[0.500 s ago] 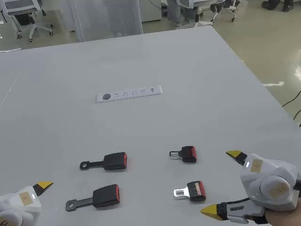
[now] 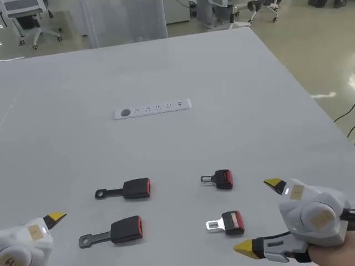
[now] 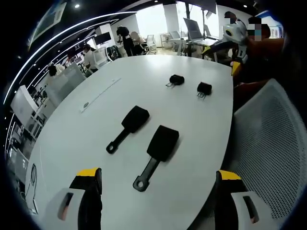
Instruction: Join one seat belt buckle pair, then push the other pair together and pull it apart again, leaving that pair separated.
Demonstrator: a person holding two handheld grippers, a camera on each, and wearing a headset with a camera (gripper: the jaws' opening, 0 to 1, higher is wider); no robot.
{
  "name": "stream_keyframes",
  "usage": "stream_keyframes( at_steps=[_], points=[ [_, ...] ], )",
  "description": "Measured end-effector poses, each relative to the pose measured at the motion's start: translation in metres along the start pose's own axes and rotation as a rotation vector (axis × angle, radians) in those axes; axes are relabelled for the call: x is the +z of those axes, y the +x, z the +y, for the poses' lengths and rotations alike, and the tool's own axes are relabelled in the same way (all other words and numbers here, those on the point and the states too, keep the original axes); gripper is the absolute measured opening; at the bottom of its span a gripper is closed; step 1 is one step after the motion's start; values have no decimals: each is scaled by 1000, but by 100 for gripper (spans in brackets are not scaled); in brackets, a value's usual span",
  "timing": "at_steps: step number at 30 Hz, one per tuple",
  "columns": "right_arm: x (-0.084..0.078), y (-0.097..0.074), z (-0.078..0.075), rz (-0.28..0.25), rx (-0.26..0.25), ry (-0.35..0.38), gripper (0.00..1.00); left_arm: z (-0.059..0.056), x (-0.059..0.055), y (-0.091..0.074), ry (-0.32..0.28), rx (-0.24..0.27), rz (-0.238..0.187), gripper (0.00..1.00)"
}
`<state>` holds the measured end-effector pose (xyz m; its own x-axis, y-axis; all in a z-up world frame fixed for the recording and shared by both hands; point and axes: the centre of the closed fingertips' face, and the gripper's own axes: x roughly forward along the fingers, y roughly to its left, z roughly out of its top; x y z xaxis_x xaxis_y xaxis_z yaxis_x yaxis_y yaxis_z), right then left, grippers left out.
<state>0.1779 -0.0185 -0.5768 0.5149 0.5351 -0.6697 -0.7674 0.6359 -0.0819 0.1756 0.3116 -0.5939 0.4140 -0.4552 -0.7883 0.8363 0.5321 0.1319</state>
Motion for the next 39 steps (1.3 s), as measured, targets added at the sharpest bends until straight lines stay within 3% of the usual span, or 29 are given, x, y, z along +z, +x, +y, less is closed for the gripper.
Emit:
stream_keyframes(
  at_steps=[8,22,39],
  points=[
    [0,1,-1,2,-3,-15,95,2,1,0,2,1,-1,100],
    [8,3,-5,-18,-31,-23,100,4,0,-1,-11,10,-19,100],
    [2,2,-4,6,-46,5,98,3,-5,0,-15,10,-11,100]
  ],
)
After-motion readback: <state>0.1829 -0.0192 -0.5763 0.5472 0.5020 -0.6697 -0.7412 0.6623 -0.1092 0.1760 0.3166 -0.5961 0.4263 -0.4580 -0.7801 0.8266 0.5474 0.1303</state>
